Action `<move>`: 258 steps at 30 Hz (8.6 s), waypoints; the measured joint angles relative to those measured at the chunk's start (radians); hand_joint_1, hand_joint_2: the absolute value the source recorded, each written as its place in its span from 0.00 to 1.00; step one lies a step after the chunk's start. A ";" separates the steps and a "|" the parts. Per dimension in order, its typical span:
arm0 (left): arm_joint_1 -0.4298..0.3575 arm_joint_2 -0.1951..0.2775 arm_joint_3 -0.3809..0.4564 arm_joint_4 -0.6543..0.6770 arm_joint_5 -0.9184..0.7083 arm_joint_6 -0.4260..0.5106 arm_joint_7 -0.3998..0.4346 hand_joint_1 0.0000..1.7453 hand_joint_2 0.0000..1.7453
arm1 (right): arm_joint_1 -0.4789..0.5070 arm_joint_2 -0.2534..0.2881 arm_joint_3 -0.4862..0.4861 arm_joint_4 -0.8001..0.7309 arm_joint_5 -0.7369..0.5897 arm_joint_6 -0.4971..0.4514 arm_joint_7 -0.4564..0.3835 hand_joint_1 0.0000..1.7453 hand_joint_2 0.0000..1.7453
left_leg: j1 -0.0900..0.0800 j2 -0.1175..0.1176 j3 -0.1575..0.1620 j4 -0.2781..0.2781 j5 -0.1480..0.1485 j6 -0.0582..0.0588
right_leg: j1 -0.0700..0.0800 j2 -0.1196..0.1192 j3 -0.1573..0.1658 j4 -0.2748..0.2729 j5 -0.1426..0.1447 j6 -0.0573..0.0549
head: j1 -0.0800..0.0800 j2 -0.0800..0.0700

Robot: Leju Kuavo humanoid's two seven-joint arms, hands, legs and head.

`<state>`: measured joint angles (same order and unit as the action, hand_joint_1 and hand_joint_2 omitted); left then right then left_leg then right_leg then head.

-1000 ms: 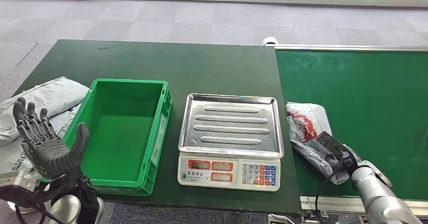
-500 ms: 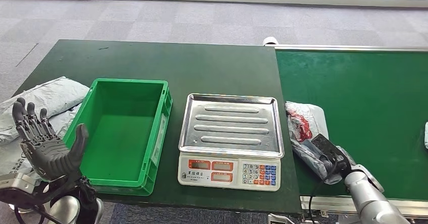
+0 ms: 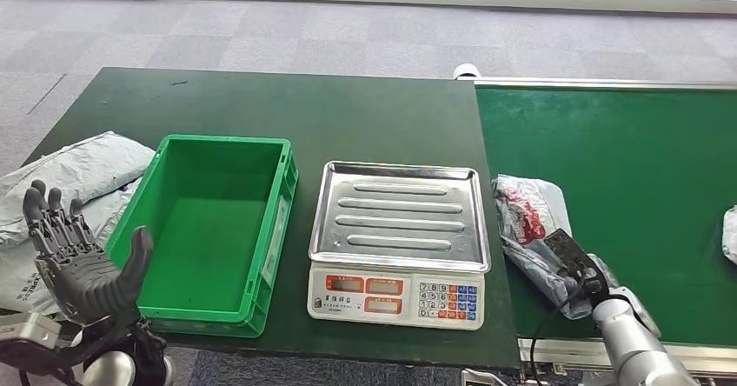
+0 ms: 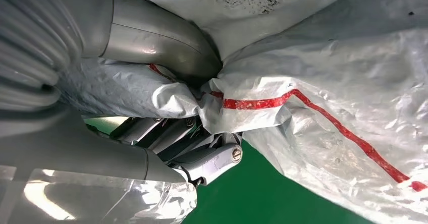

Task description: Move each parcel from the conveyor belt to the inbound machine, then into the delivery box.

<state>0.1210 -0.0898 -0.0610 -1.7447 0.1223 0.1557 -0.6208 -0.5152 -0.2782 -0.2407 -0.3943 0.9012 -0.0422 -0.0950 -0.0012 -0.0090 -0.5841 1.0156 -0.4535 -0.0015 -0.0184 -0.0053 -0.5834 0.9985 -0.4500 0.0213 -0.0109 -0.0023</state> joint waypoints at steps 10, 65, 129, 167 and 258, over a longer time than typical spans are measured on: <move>0.088 -0.015 0.001 -0.050 -0.079 0.105 0.039 0.00 1.00 | 0.349 0.037 -0.009 -0.649 -0.256 -0.378 -0.064 1.00 1.00 | 0.001 -0.007 -0.004 0.000 -0.002 -0.001 | 0.001 -0.008 -0.002 0.000 -0.004 -0.002 | 0.000 0.000; -0.054 -0.043 -0.072 0.087 -0.048 0.018 0.078 0.00 1.00 | 0.196 0.283 0.506 -0.803 -0.734 0.044 -0.503 1.00 1.00 | 0.002 0.001 -0.005 0.000 0.003 -0.004 | 0.002 0.001 -0.007 0.002 0.001 -0.004 | 0.000 0.000; -0.336 0.049 -0.258 0.230 -0.775 -0.030 0.376 0.00 1.00 | 0.923 0.299 0.319 -1.839 -0.549 -0.197 -0.608 0.00 1.00 | 0.002 0.008 -0.003 0.000 -0.002 -0.004 | 0.002 0.007 -0.008 0.001 0.000 -0.006 | 0.000 0.000; -0.613 0.064 -0.550 0.742 -0.894 -0.307 0.352 0.00 1.00 | 0.634 0.315 0.325 -1.785 -0.853 -0.087 -0.605 0.00 1.00 | 0.002 0.009 -0.003 0.000 0.001 -0.005 | 0.002 0.008 -0.008 0.002 0.003 -0.006 | 0.000 0.000; -0.344 -0.151 0.404 0.347 -1.562 0.446 0.631 1.00 1.00 | 0.686 0.359 0.379 -1.737 -0.728 -0.235 -0.607 0.00 1.00 | 0.003 0.007 -0.004 -0.001 0.001 -0.007 | 0.004 0.006 -0.009 0.002 0.001 -0.008 | 0.000 0.000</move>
<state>-0.2228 -0.2408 0.3428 -1.3976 -1.4397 0.6021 0.0104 0.1713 0.0805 0.1381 -2.1313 0.1735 -0.2770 -0.7019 0.0023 -0.0020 -0.5877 1.0145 -0.4522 -0.0080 -0.0149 0.0011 -0.5921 1.0009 -0.4489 0.0132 -0.0111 -0.0023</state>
